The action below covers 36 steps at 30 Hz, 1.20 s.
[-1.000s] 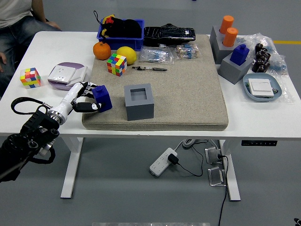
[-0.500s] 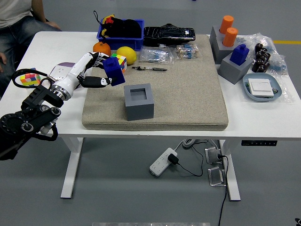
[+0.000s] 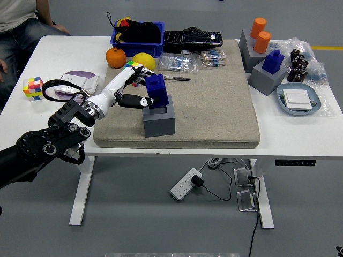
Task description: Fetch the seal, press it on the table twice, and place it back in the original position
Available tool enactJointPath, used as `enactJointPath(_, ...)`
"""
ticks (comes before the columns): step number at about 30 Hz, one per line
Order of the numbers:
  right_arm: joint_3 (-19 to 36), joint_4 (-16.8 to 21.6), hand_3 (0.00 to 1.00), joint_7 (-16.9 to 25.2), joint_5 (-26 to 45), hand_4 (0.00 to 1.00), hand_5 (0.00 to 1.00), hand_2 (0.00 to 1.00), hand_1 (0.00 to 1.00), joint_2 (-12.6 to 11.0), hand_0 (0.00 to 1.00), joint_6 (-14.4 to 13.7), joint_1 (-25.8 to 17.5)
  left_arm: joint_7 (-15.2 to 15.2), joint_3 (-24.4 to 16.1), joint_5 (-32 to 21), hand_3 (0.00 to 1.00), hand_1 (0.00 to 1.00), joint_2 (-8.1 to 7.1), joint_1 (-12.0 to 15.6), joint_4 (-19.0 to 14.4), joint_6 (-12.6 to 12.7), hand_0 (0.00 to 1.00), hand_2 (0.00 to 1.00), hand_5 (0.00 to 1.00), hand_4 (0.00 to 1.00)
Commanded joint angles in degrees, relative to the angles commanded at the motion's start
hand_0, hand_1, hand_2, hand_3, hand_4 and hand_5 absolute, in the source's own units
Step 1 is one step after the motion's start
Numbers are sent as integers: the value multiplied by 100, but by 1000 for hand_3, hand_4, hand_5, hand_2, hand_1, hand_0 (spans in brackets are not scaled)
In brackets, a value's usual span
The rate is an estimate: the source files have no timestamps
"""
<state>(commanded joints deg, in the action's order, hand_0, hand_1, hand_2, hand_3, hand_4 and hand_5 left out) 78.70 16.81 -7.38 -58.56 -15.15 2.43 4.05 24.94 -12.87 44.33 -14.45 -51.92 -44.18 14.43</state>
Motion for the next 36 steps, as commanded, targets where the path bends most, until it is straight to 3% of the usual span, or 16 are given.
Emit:
enactJointPath(12, -67, 5, 653, -4, 29, 710, 479, 649, 694, -32, 781, -6, 14, -22, 395, -121, 592, 487, 143, -164, 354, 8, 638, 463, 2, 695)
enactJointPath(35, -110, 13, 653, -6, 51, 710, 478, 646, 694, -47, 783, -9, 7, -101, 667, -75, 591, 488, 226, -207, 565, 68, 637, 464, 2, 701)
enactJointPath(36, -108, 12, 653, -7, 51, 710, 479, 647, 694, -46, 783, -10, 7, -115, 651, -59, 618, 695, 229, -202, 562, 63, 696, 615, 2, 730)
